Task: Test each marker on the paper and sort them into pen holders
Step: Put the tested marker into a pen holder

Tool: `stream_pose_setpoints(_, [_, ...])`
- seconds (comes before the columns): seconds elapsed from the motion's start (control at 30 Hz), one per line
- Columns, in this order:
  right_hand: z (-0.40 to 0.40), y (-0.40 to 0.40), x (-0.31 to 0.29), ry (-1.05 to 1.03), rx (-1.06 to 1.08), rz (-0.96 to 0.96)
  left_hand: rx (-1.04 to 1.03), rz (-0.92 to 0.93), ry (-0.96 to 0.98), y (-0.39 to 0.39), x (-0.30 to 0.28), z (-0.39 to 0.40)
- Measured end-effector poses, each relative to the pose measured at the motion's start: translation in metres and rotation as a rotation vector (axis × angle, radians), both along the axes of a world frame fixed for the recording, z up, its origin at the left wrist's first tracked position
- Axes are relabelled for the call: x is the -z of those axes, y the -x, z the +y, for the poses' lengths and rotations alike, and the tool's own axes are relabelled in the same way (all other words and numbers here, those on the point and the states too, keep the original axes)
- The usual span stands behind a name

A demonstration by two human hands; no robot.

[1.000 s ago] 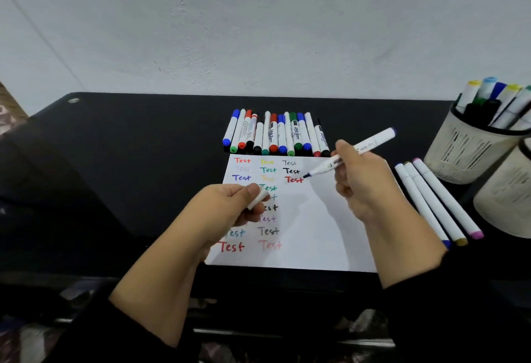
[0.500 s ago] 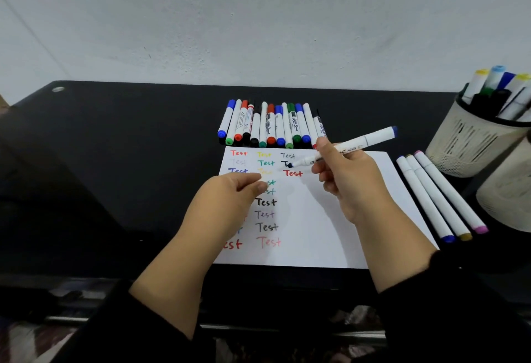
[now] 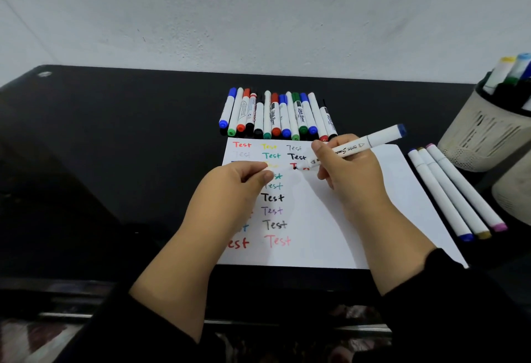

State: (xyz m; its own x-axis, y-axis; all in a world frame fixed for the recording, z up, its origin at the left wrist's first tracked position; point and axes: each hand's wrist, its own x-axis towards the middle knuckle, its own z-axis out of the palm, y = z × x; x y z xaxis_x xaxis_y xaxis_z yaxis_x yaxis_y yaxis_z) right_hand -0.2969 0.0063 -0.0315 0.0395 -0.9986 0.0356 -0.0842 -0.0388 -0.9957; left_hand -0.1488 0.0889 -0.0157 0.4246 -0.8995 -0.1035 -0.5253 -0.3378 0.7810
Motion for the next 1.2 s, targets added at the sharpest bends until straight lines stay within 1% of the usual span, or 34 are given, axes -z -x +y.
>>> stream_pose_setpoints(0.13, [-0.0018,0.0006,0.0011,-0.033,-0.017,-0.003,0.002,0.001,0.002,-0.0023,0.0011,-0.0002])
stream_pose_setpoints(0.3, [-0.0018,-0.0004,0.0048,-0.015,0.038,0.094,-0.012,0.020,0.006,-0.0030,0.0024,0.0011])
stream_pose_setpoints(0.43, [0.0002,-0.0025,0.0043,0.019,0.028,0.150,-0.010,0.004,-0.001,-0.0023,0.0015,-0.0002])
stream_pose_setpoints(0.63, [0.0012,-0.0035,0.0029,0.031,-0.011,0.171,-0.009,0.018,0.000,-0.0011,0.0010,-0.0004])
stream_pose_setpoints(0.83, [-0.0033,-0.0017,0.0043,0.019,0.069,0.168,-0.014,0.020,0.001,-0.0005,0.0007,0.0003])
stream_pose_setpoints(1.0, [-0.0004,-0.0024,0.0028,0.012,0.013,0.162,-0.016,0.023,0.000,-0.0007,0.0010,0.0000])
stream_pose_setpoints(1.2, [-0.0025,-0.0007,0.0020,-0.020,0.026,0.156,-0.012,0.027,-0.008,-0.0005,0.0003,0.0007])
